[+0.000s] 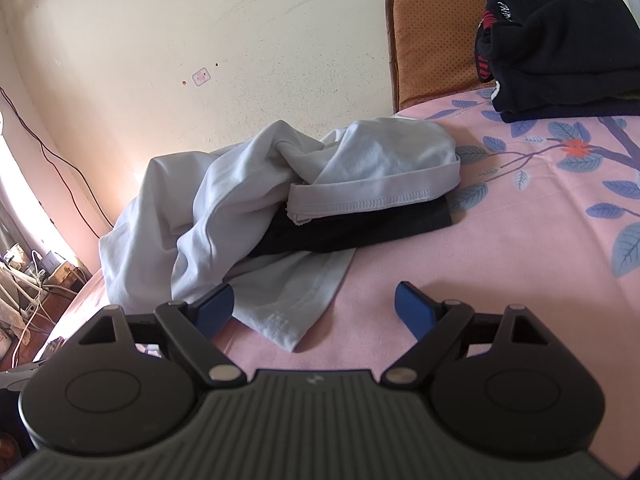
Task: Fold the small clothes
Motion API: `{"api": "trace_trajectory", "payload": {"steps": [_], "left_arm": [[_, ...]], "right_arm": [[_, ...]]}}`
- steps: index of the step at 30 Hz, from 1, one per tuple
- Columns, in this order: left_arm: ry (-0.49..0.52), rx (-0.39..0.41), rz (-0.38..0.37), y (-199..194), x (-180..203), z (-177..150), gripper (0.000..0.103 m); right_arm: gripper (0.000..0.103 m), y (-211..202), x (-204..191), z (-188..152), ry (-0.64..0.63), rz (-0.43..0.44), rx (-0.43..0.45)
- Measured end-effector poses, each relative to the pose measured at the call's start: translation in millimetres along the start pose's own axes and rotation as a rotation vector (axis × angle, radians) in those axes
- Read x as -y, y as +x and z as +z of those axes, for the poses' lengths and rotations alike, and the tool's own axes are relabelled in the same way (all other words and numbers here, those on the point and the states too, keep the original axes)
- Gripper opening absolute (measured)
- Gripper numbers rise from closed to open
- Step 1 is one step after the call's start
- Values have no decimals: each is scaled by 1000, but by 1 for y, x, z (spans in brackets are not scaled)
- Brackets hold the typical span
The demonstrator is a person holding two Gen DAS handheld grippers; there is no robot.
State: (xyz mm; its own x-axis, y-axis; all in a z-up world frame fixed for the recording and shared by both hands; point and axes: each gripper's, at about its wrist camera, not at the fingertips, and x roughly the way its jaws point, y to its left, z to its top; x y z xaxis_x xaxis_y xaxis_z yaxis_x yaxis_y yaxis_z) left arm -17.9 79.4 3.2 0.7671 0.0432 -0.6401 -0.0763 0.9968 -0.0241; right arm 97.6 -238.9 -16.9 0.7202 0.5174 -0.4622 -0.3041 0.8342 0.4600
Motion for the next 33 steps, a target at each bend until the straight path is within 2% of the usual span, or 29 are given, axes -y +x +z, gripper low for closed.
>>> {"api": "trace_trajectory", "payload": {"steps": [33], "left_arm": [[-7,3,-8,0,-1,0,103]], "right_arm": [[90,1,-1,0,-1,-4,-1]]}}
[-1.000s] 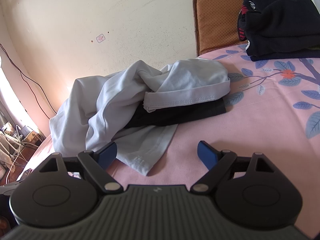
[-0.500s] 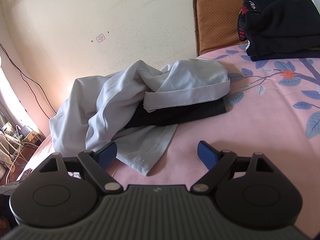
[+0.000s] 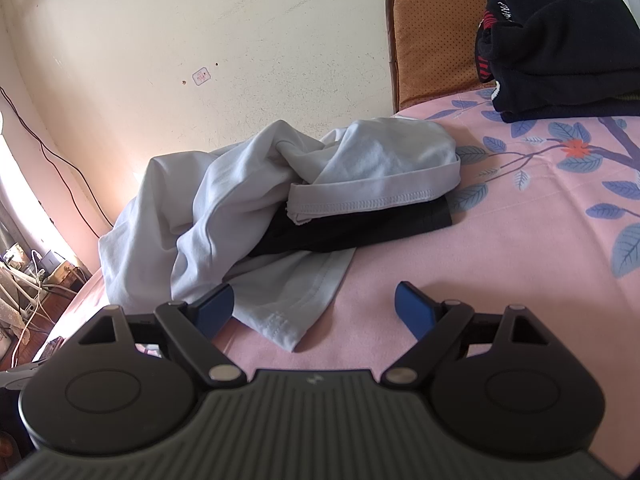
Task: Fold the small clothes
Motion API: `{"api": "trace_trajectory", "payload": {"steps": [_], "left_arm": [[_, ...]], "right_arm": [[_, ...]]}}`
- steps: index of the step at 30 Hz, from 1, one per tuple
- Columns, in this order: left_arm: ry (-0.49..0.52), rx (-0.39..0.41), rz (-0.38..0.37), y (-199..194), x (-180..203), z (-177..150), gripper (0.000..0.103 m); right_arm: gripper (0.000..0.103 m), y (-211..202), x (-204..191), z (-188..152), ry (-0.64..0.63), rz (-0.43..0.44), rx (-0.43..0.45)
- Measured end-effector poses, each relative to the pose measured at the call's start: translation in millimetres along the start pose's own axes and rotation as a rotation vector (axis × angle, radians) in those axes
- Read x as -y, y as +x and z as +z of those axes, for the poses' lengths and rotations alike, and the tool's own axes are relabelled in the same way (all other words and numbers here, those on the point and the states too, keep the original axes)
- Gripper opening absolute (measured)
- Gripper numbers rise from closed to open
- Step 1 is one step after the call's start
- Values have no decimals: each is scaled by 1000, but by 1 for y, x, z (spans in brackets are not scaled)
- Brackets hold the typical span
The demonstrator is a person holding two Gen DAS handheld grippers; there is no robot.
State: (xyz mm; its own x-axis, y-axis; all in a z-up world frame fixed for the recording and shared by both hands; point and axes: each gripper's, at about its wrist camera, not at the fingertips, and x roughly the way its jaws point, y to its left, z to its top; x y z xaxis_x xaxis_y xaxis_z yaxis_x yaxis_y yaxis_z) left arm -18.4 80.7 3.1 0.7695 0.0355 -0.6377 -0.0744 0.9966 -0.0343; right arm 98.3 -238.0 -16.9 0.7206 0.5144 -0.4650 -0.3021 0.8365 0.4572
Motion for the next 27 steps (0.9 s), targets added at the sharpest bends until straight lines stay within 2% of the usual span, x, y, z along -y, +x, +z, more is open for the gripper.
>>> {"api": "trace_trajectory", "payload": {"steps": [27], "left_arm": [[-4,3,-8,1,0,0,102]], "right_arm": [[90,0,-1,0,-1,-3,-1]]}}
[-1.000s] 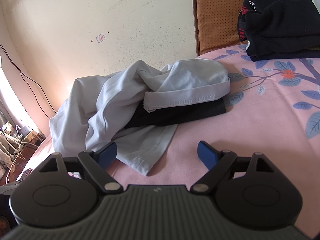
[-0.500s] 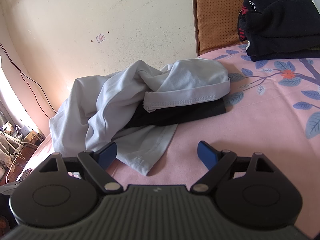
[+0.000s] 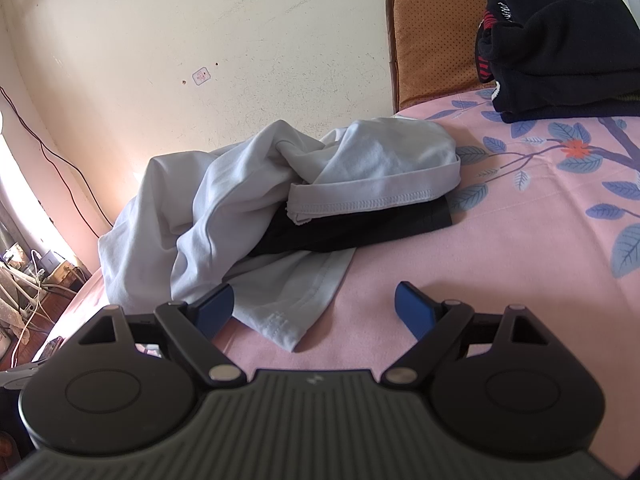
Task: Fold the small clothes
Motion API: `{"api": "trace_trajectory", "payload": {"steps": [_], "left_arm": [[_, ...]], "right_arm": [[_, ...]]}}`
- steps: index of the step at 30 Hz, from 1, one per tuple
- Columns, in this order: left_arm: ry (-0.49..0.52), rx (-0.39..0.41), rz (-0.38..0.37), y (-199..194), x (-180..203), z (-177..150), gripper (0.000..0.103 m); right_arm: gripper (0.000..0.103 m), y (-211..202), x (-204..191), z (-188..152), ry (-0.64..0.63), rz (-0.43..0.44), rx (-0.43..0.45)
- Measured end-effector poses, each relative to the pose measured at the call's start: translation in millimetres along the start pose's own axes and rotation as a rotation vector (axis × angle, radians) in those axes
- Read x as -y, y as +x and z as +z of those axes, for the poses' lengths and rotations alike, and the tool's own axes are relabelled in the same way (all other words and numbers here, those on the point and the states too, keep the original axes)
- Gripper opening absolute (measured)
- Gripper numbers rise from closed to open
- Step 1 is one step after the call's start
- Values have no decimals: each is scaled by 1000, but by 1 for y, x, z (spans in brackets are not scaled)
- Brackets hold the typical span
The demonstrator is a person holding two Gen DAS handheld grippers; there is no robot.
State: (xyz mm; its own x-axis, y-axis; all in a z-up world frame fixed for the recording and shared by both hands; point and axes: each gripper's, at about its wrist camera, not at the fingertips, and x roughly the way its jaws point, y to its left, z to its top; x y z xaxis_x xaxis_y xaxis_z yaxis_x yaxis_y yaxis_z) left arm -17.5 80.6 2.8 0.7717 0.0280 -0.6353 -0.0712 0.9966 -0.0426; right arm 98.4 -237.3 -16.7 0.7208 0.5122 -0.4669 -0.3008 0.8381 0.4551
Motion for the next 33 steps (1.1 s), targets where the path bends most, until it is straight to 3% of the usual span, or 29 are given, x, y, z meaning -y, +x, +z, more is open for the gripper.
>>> {"api": "trace_trajectory", "payload": {"steps": [33], "left_arm": [[-4,4,-19,-1,-1,0,101]], "right_arm": [[89,-1,1,1,1,-13,14]]}}
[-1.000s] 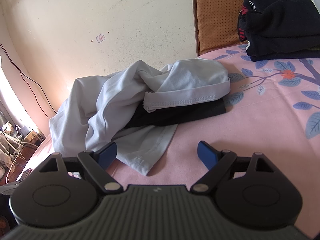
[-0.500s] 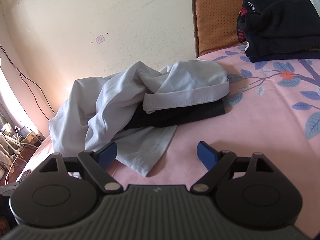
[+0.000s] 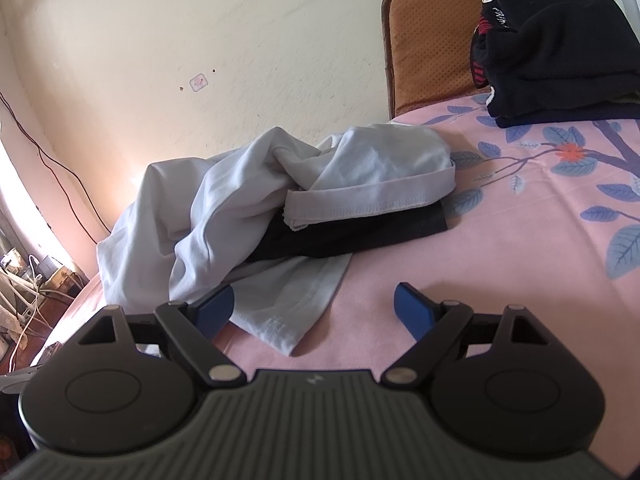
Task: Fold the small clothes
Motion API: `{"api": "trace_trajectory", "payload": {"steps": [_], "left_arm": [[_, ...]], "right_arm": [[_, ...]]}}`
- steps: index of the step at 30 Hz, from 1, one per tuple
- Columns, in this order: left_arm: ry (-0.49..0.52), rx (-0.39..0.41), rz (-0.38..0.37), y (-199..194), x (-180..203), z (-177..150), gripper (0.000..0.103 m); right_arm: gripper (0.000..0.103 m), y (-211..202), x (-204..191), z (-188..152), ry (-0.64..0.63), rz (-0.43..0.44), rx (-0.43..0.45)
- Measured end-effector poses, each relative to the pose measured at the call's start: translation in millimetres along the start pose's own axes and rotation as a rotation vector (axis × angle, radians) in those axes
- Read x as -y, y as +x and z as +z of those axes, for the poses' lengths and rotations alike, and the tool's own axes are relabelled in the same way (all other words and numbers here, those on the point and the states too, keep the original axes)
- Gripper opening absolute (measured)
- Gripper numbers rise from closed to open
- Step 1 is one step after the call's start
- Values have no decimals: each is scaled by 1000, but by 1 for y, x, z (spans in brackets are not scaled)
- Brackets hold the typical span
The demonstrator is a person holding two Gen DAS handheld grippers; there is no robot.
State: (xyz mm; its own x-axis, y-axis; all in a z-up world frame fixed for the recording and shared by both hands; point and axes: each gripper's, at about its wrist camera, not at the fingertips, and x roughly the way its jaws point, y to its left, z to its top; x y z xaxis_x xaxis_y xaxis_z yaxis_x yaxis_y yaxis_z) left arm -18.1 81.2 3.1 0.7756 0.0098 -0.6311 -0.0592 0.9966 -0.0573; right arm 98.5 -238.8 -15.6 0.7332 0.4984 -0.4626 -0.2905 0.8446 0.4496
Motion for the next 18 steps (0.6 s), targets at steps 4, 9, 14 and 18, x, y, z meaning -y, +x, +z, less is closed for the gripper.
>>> {"api": "trace_trajectory", "payload": {"steps": [4,9,14,18], "left_arm": [[0,0,0,0,0,0,101],[2,2,-2,-1,1,0,100],[4,4,-3,-1,2,0,98],[5,5,-5,-2,2,0,97]], "right_arm": [[89,0,0,0,0,-1,0],[89,0,0,0,0,-1,1],[89,0,-1,0,-4,-1,0],[89,0,-2,-1,-8,-3,0]]}}
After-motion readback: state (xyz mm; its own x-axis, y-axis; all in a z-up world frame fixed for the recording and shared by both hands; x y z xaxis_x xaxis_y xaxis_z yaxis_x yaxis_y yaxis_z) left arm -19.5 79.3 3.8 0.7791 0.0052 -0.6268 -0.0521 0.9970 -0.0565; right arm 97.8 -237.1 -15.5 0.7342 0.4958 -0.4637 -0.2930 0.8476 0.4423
